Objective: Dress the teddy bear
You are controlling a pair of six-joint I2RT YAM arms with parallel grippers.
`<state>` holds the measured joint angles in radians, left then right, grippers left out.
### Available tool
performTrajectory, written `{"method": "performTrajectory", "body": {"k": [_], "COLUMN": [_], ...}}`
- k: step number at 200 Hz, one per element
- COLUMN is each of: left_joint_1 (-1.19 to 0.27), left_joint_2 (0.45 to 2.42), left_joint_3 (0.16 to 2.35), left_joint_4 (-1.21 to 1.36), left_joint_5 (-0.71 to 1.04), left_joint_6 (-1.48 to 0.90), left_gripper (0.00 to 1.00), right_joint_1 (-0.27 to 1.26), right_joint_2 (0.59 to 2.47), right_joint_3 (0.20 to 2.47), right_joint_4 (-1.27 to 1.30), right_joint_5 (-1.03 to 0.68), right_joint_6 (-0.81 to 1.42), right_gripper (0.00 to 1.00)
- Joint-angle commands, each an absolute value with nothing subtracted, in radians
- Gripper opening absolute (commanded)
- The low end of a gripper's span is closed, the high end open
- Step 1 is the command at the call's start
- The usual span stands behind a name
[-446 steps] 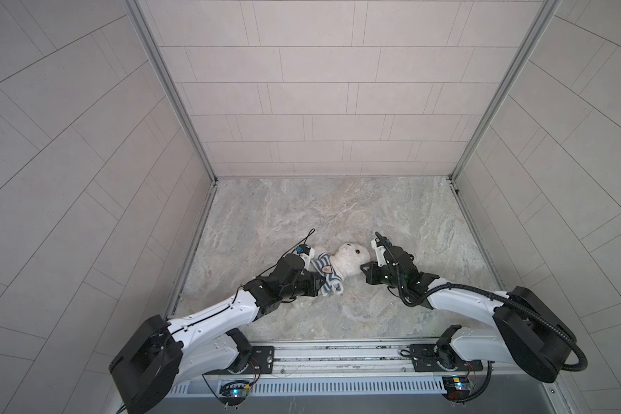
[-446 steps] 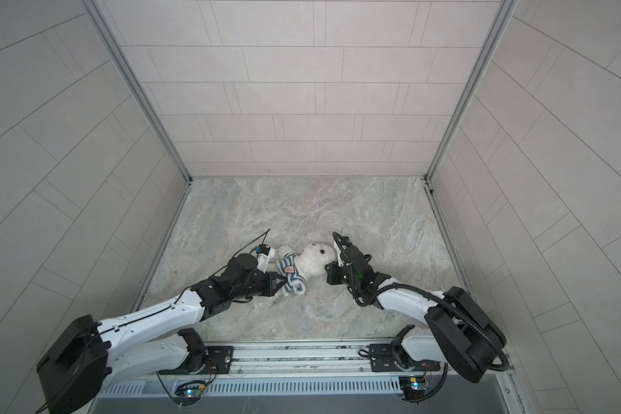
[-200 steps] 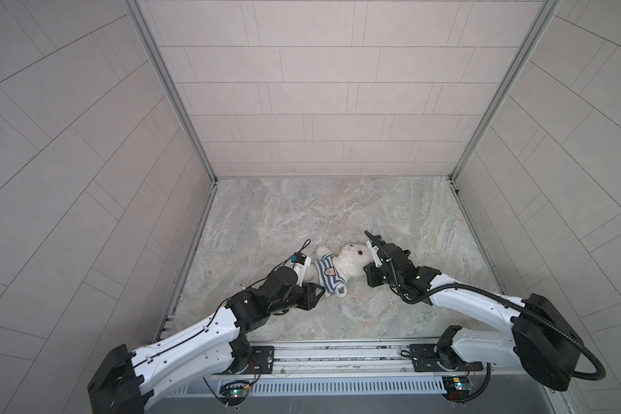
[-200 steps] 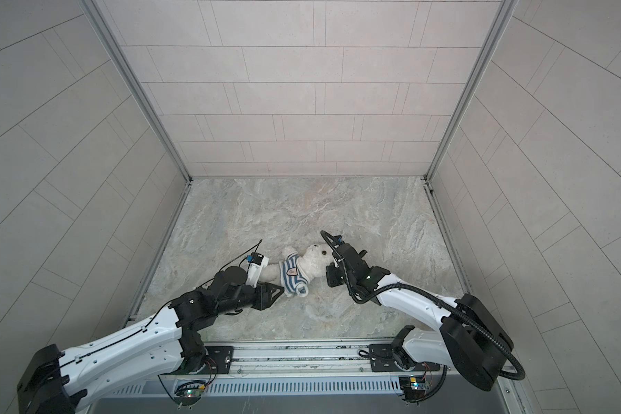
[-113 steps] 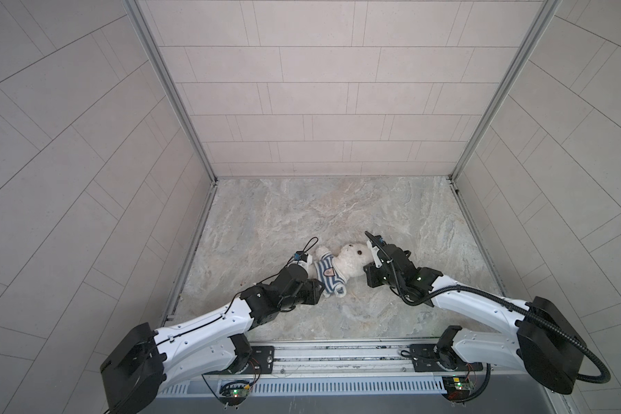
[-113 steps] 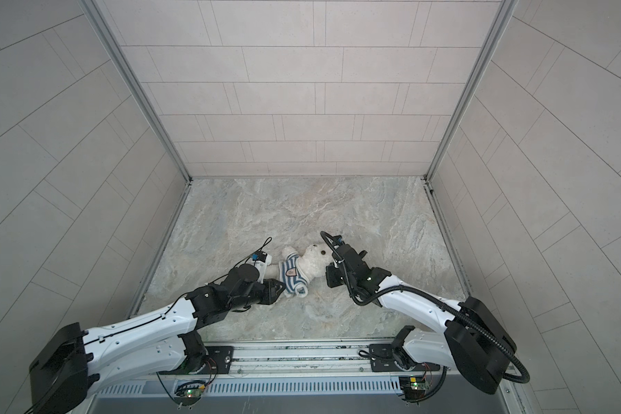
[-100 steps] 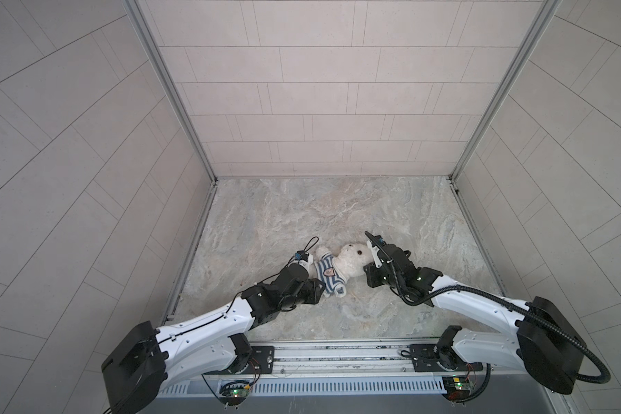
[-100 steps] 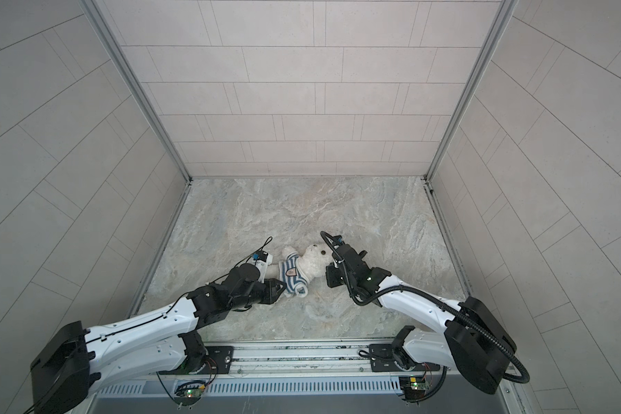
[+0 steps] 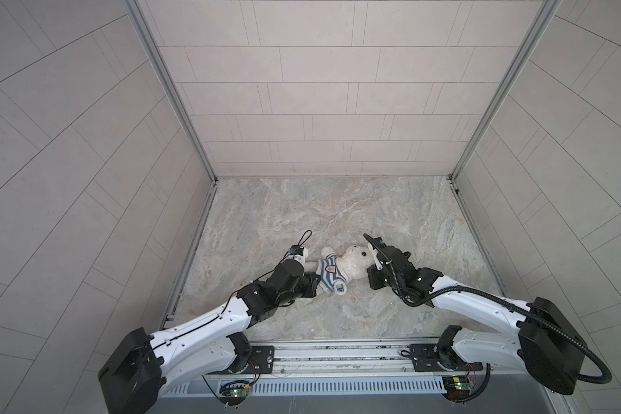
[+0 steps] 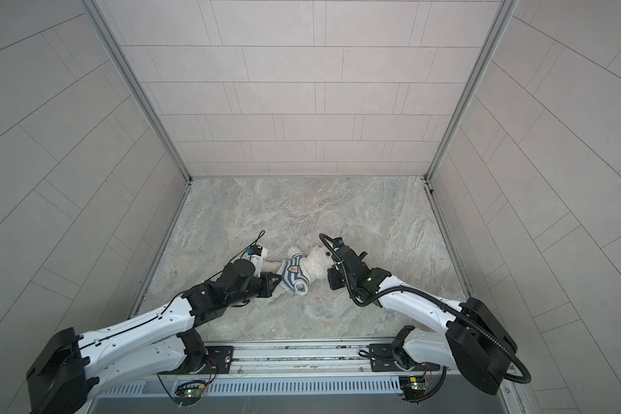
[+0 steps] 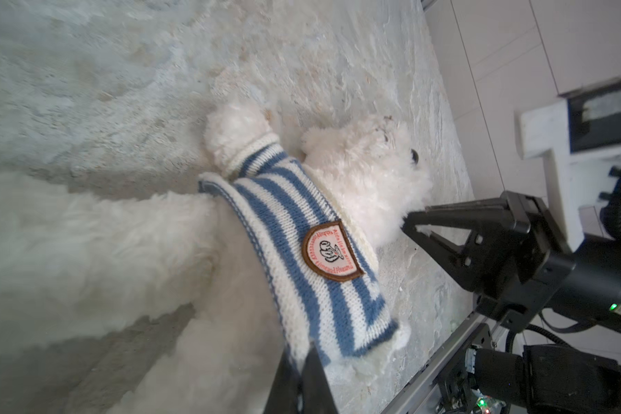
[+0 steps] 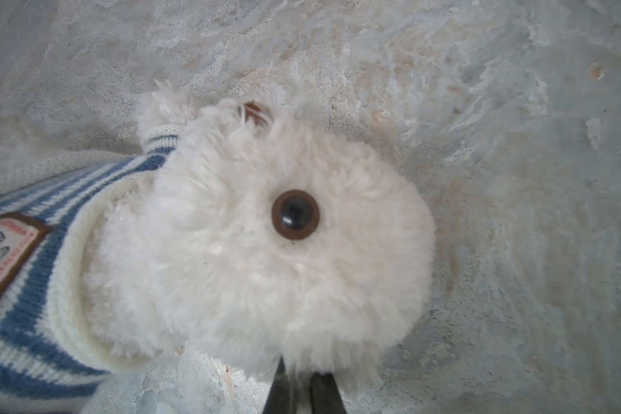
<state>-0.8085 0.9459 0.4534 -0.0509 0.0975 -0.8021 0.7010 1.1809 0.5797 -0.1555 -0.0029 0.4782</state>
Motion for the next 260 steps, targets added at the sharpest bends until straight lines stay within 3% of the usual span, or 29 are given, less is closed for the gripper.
{"method": "performTrajectory", "body": {"k": [1,59,134,177,207,242,260], "left_joint_1": [-0.755,-0.705,-0.715,-0.716,-0.721,-0.727,-0.727], "left_joint_2": [0.894,0.844,1.008,1.033,1.061,1.085,1.099], "left_joint_3": [0.427,0.421,0.361,0.350,0.307,0.297,0.301], "left_joint_4": [-0.126,-0.176,0.098,0.164,0.258,0.294,0.299], "left_joint_5": [0.085,0.079,0.180,0.206,0.208,0.207,0.212], "left_joint_6": [-0.759,-0.712,-0.754,-0.765,-0.816,-0.818,-0.815], "left_gripper": [0.00,0.00,0.00,0.00,0.00,0.00,0.00], "right_joint_1": [0.689,0.640,0.646,0.796,0.938,0.965,1.010], "right_joint_2": [1.139,1.132,1.167,0.939,0.656,0.537,0.568], "right_joint_3": [0.573,0.552,0.612,0.564,0.472,0.456,0.453], "right_joint_4": [-0.208,-0.210,-0.207,-0.215,-0.238,-0.293,-0.218], "right_joint_5": [0.087,0.075,-0.060,-0.038,0.064,0.003,-0.066], "right_joint_6": [0.423,0.404,0.380,0.314,0.230,0.177,0.128], "right_gripper": [0.00,0.00,0.00,0.35,0.51,0.54,0.49]}}
